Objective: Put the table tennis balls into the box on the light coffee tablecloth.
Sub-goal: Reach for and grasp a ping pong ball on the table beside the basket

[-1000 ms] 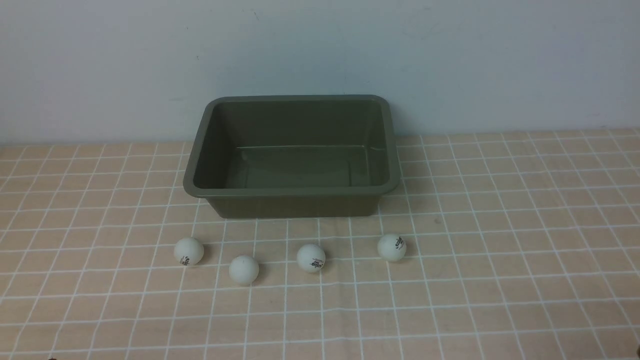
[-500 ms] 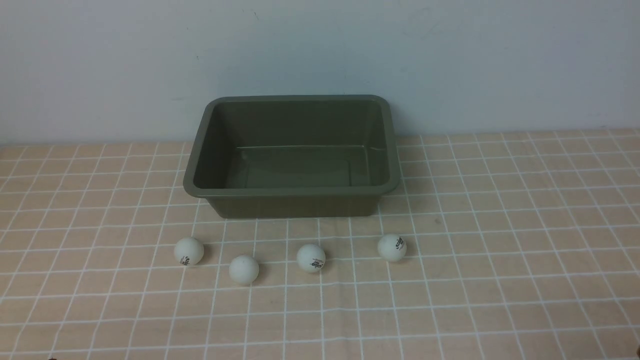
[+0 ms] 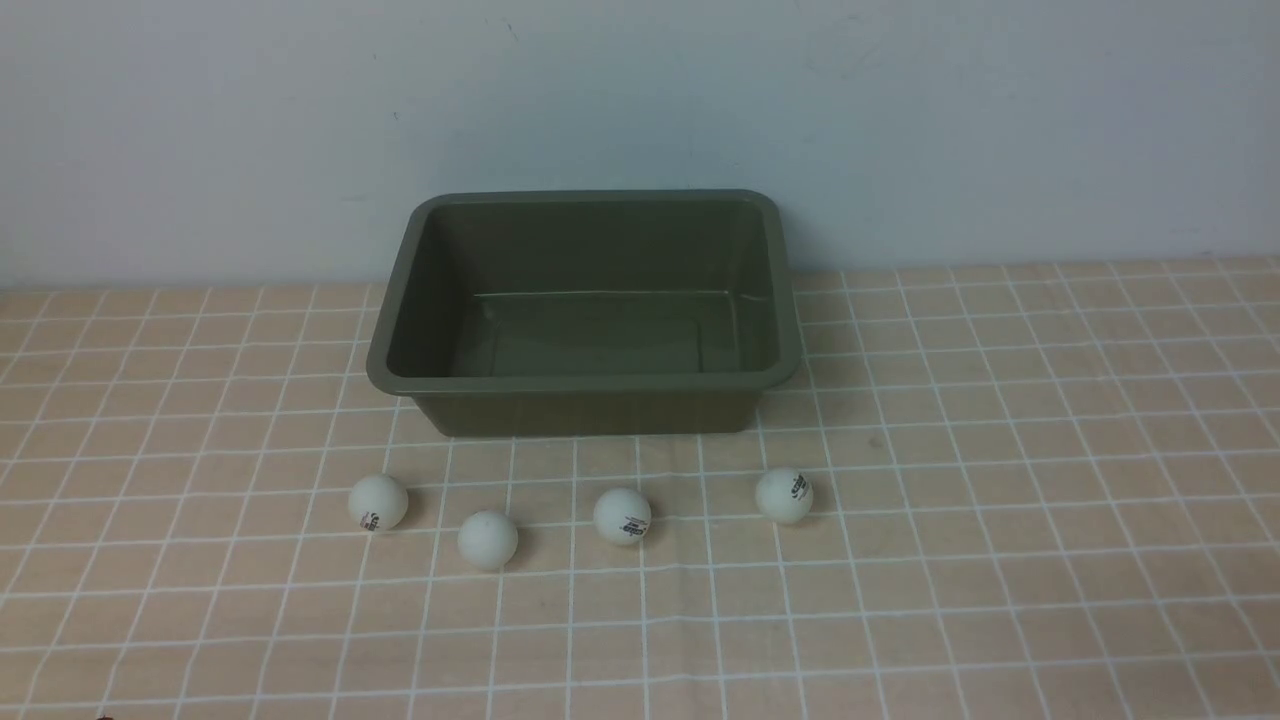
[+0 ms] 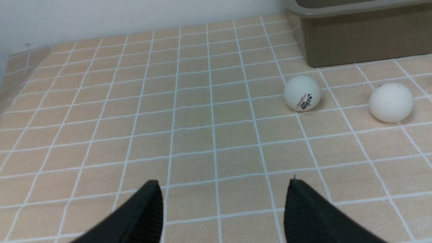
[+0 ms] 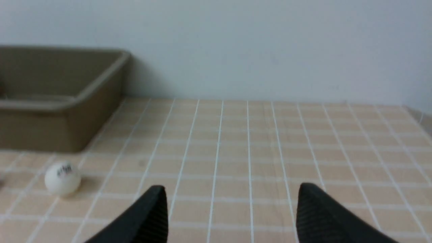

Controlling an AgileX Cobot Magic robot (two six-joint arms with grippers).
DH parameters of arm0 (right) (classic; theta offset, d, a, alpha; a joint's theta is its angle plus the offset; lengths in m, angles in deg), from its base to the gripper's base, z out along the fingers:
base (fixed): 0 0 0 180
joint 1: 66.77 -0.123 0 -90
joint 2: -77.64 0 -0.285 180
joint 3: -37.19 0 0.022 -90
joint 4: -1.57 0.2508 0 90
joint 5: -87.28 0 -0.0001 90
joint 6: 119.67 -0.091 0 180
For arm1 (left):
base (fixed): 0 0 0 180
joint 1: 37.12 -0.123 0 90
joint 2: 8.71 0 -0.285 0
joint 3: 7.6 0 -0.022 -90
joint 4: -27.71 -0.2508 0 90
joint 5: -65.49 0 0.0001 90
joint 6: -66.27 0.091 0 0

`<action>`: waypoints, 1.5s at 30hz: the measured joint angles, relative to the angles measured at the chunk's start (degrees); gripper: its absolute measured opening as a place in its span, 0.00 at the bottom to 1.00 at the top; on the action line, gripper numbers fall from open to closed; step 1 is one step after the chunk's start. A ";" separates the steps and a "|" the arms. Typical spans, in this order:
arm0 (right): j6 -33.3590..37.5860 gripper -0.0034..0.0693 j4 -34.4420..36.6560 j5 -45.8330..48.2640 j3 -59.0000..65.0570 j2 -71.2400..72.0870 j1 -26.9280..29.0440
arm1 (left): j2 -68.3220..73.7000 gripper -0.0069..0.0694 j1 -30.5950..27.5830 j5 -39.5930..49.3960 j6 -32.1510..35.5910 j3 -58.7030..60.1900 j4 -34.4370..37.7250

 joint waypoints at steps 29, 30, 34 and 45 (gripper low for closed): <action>-0.50 0.69 2.87 18.62 -21.61 -0.94 0.00 | 0.00 0.62 0.00 0.00 0.00 0.00 -0.25; -0.50 0.69 2.98 18.62 -21.61 -0.94 0.00 | 0.00 0.62 0.00 0.00 0.00 0.00 -0.32; -0.56 0.69 4.01 18.62 -21.61 -0.94 0.00 | 0.00 0.62 0.00 -0.52 -0.68 0.00 0.88; -0.61 0.69 4.38 18.62 -21.61 -0.94 0.00 | 0.00 0.62 0.00 -11.52 -5.72 0.17 22.27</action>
